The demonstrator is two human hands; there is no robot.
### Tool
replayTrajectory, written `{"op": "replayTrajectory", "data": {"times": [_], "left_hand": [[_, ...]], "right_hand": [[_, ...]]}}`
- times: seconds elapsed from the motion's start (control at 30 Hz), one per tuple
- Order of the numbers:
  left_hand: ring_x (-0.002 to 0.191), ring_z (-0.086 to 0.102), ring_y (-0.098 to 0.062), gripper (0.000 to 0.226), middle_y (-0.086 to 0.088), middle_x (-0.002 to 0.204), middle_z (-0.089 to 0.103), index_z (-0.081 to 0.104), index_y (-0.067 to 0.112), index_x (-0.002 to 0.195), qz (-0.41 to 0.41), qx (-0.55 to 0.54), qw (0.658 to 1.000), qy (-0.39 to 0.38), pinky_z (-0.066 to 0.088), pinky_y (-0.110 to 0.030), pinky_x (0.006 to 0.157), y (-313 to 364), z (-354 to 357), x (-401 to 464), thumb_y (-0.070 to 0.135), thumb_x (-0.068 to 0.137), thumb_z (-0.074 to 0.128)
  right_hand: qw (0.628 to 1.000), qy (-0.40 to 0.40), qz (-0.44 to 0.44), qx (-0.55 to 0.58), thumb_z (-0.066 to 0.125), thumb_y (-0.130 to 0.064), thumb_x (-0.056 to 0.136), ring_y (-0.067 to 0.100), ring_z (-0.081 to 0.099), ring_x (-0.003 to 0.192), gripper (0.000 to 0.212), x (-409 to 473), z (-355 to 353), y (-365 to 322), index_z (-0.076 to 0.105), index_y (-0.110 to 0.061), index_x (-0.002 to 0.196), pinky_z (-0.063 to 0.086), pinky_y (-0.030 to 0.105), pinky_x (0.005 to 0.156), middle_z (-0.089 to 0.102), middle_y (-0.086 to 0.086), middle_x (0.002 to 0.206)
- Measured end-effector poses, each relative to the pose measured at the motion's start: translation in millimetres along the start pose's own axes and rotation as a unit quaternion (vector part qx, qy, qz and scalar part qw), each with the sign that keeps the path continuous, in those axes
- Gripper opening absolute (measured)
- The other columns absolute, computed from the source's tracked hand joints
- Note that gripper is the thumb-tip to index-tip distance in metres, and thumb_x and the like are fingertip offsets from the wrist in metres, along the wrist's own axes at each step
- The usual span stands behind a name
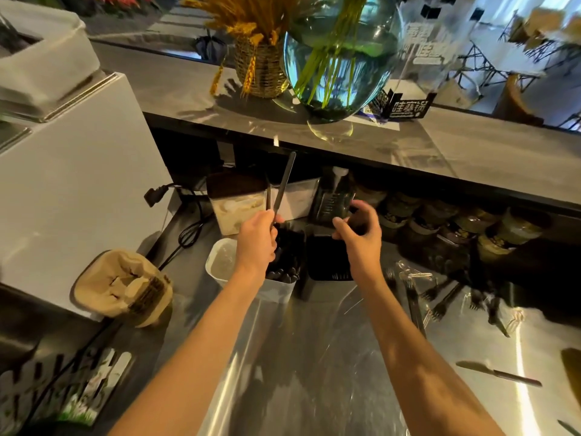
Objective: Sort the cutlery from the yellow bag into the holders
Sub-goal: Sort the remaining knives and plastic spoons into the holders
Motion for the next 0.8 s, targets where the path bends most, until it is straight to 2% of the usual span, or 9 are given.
{"op": "replayTrajectory", "data": {"times": [0.1,0.2,0.3,0.37,0.5,0.57,0.63,0.73,0.8], "left_hand": [[0.048,0.030,-0.010,0.025,0.005,0.055,0.040,0.062,0.014,0.083,0.004,-0.001,1.000,-0.001,0.020,-0.028,0.045,1.6,0.1,0.5,0.021,0.100,0.043],[0.048,0.029,-0.010,0.027,0.005,0.055,0.040,0.061,0.015,0.082,0.008,-0.001,1.000,-0.004,0.020,-0.028,0.045,4.2,1.6,0.4,0.021,0.101,0.043],[0.048,0.030,-0.010,0.028,0.005,0.055,0.040,0.061,0.015,0.082,0.012,0.000,1.000,-0.008,0.020,-0.027,0.045,5.1,1.6,-0.2,0.021,0.101,0.042],[0.047,0.030,-0.010,0.028,0.005,0.055,0.040,0.062,0.015,0.082,0.012,-0.001,1.000,-0.010,0.021,-0.027,0.045,4.6,0.1,-0.2,0.021,0.101,0.042],[0.047,0.029,-0.010,0.027,0.003,0.057,0.041,0.062,0.016,0.082,0.004,-0.001,1.000,-0.002,0.019,-0.025,0.042,1.4,-5.3,1.2,0.017,0.100,0.042],[0.046,0.028,-0.009,0.028,0.002,0.058,0.042,0.063,0.015,0.082,0.000,0.010,1.000,0.001,0.018,-0.023,0.041,-0.5,-8.6,2.2,0.016,0.101,0.042],[0.045,0.028,-0.009,0.029,0.002,0.060,0.044,0.064,0.015,0.084,-0.002,0.017,1.000,-0.002,0.018,-0.023,0.041,-1.6,-12.8,3.0,0.014,0.101,0.041],[0.045,0.032,-0.008,0.027,0.002,0.066,0.052,0.066,0.019,0.099,0.008,0.045,0.999,-0.010,0.022,-0.022,0.041,-3.5,-22.0,6.3,0.009,0.101,0.041],[0.046,0.036,-0.008,0.027,0.001,0.075,0.062,0.061,0.020,0.111,0.020,0.073,0.997,-0.012,0.028,-0.022,0.041,-5.1,-29.2,7.6,0.005,0.100,0.042]], "right_hand": [[0.995,-0.004,-0.086,-0.046,0.067,-0.003,0.092,0.023,0.067,0.085,0.070,-0.5,2.8,-7.9,0.040,-0.044,0.143,0.059,0.032,0.082,0.064,-0.003,0.090],[0.977,-0.020,-0.114,-0.179,0.062,-0.010,0.097,0.011,0.066,0.089,0.033,-1.6,8.0,-0.1,0.062,-0.032,0.122,0.059,0.037,0.078,0.066,-0.017,0.095],[0.932,-0.011,-0.115,-0.342,0.060,-0.014,0.097,0.020,0.063,0.087,0.008,-7.1,6.5,18.3,0.066,-0.016,0.103,0.054,0.044,0.073,0.066,-0.001,0.094],[0.899,-0.030,-0.107,-0.423,0.061,-0.015,0.095,0.025,0.060,0.102,0.013,-11.2,7.0,28.5,0.068,-0.013,0.106,0.052,0.042,0.085,0.066,0.003,0.105],[0.909,-0.004,-0.138,-0.394,0.059,-0.010,0.095,0.018,0.049,0.129,0.038,-11.9,11.2,17.0,0.061,-0.014,0.133,0.044,0.030,0.101,0.061,0.001,0.134],[0.882,-0.018,-0.167,-0.441,0.054,-0.013,0.098,0.025,0.052,0.130,0.035,-12.2,16.6,19.1,0.063,-0.009,0.132,0.044,0.038,0.107,0.063,0.008,0.134],[0.854,-0.055,-0.131,-0.500,0.047,-0.027,0.103,0.032,0.050,0.134,0.041,-16.1,20.9,31.6,0.060,-0.005,0.135,0.035,0.045,0.116,0.061,0.015,0.136],[0.811,-0.085,-0.079,-0.574,0.029,-0.045,0.105,0.027,0.031,0.148,0.057,-20.8,17.5,44.6,0.052,-0.010,0.144,0.014,0.042,0.124,0.049,0.010,0.151],[0.801,-0.102,-0.073,-0.586,0.030,-0.044,0.106,0.026,0.027,0.150,0.054,-16.2,14.4,43.0,0.052,-0.012,0.144,0.013,0.042,0.124,0.044,0.007,0.155]]}}
Point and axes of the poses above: each hand's wrist, its own x-axis towards the middle knuckle, its own z-axis out of the palm, y = z × x, the point moved 2 cm from there along x, towards the middle knuckle
